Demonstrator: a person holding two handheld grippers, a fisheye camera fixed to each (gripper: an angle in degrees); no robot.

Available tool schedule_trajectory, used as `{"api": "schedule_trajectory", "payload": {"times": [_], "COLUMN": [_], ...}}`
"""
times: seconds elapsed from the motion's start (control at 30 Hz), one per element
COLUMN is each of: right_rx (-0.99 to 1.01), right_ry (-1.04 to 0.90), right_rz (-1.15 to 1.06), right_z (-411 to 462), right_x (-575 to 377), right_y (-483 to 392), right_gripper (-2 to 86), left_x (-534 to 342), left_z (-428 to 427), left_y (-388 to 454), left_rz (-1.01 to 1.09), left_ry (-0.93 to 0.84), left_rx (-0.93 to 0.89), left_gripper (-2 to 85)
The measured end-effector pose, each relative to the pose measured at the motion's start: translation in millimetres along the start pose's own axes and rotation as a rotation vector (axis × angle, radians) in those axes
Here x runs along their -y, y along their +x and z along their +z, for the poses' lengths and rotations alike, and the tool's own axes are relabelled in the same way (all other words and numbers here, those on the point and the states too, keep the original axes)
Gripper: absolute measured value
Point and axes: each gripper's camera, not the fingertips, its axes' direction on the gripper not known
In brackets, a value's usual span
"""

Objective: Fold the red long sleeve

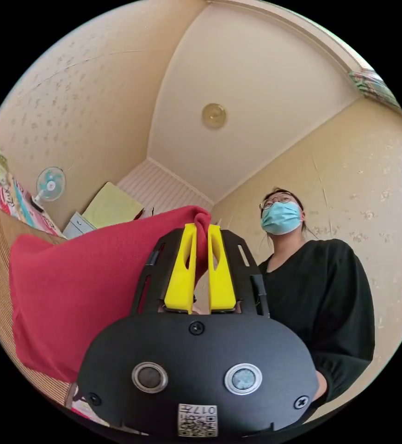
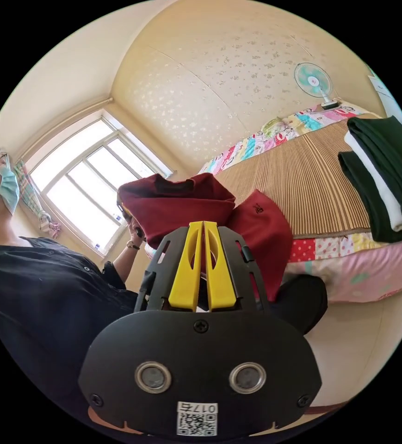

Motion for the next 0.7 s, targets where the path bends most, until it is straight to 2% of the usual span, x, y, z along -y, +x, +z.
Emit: {"api": "schedule_trajectory", "payload": {"times": [0.07,0.13,0.2,0.27,0.5,0.63,0.7], "right_rx": [0.009,-0.054,-0.155,-0.201,-0.047,0.026,-0.005], "right_ry": [-0.022,-0.054,-0.107,-0.148,-0.151,-0.146,-0.14], "right_rz": [-0.056,-0.077,-0.125,-0.182,-0.223,-0.318,-0.379], "right_z": [10.0,20.1,34.0,48.6,55.1,55.8,57.2], "right_x": [4.4,2.6,-3.6,-15.0,-39.4,-44.9,-47.5], "right_y": [-17.6,-30.3,-47.0,-67.0,-93.4,-113.9,-129.1], "right_gripper": [1.2,1.8,2.8,4.2,7.3,10.5,13.0], "left_x": [28.3,44.9,45.5,40.3,34.2,34.1,34.3], "left_z": [6.3,9.0,5.9,2.1,17.0,42.7,52.4], "left_y": [27.7,51.7,74.8,87.8,134.6,151.3,159.0], "left_rz": [0.104,0.216,0.329,0.374,0.368,0.277,0.239], "left_ry": [-0.042,-0.01,0.158,0.272,0.418,0.386,0.358], "left_rx": [-0.036,-0.152,-0.412,-0.571,-0.902,-0.91,-0.904], "left_gripper": [4.0,4.0,4.0,4.0,3.9,3.7,3.7]}}
